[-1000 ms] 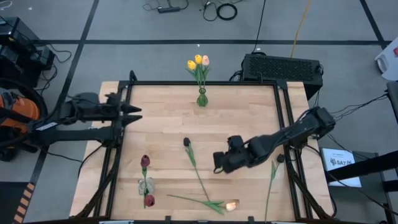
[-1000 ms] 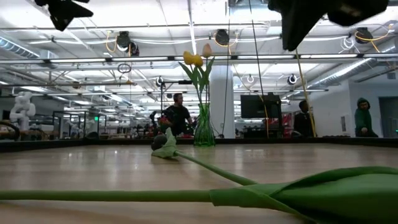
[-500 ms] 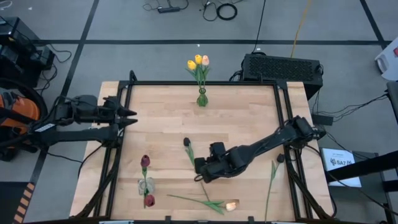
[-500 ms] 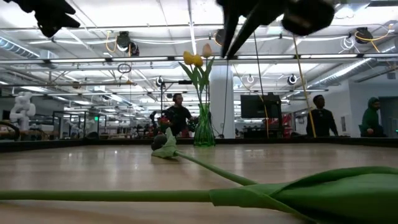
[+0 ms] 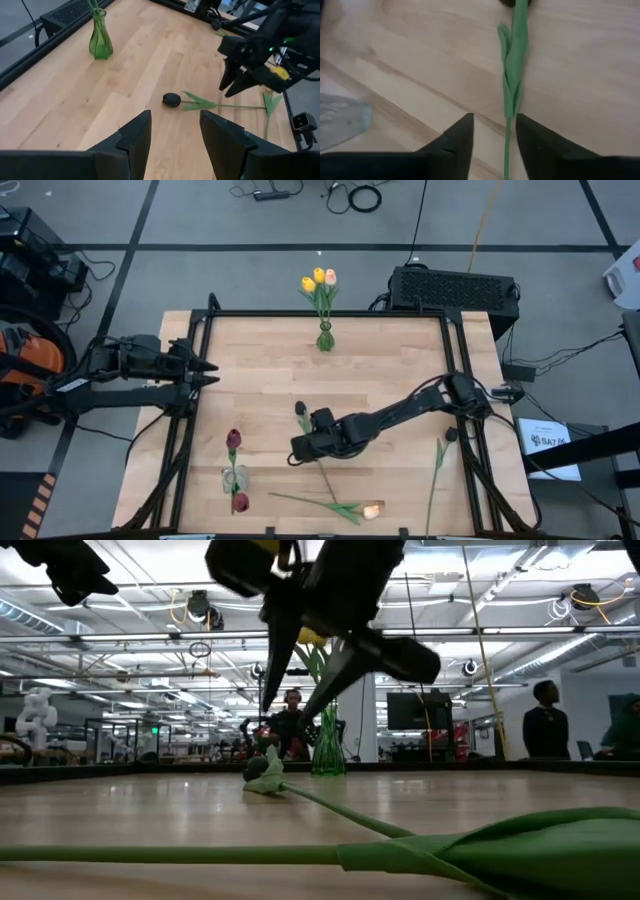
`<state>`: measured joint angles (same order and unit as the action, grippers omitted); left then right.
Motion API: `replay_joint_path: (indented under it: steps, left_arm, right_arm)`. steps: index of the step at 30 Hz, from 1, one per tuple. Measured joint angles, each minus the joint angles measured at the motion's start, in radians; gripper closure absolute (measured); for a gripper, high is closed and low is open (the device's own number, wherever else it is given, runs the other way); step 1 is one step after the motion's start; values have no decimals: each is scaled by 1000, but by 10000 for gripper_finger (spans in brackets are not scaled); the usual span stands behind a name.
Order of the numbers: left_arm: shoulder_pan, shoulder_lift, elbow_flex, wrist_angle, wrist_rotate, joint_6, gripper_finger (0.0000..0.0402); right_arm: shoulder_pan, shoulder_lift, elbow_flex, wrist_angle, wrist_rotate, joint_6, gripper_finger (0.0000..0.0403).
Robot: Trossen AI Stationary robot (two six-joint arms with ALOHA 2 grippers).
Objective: Sort flowers into vase by color
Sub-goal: Put the left black flower into the transparent vase
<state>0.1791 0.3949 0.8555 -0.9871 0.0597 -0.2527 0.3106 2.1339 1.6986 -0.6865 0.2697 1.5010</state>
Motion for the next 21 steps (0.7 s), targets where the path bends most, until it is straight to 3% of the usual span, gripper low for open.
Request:
replay_joint_path:
  steps: [5, 10, 14, 21]
  left_arm:
    - [0, 0, 0, 0, 0, -3, 226]
    - [0, 0, 0, 3, 1, -3, 226]
    - [0, 0, 0, 5, 0, -3, 226]
    - [0, 0, 0, 6, 17, -24, 226]
  right_arm:
    - [-28, 44, 0, 11, -112, -54, 215]
    - [-47, 123, 1, 85, -224, -76, 200]
    - [-53, 182, 8, 129, -332, -9, 202]
    - [-51, 212, 11, 107, -332, 63, 252]
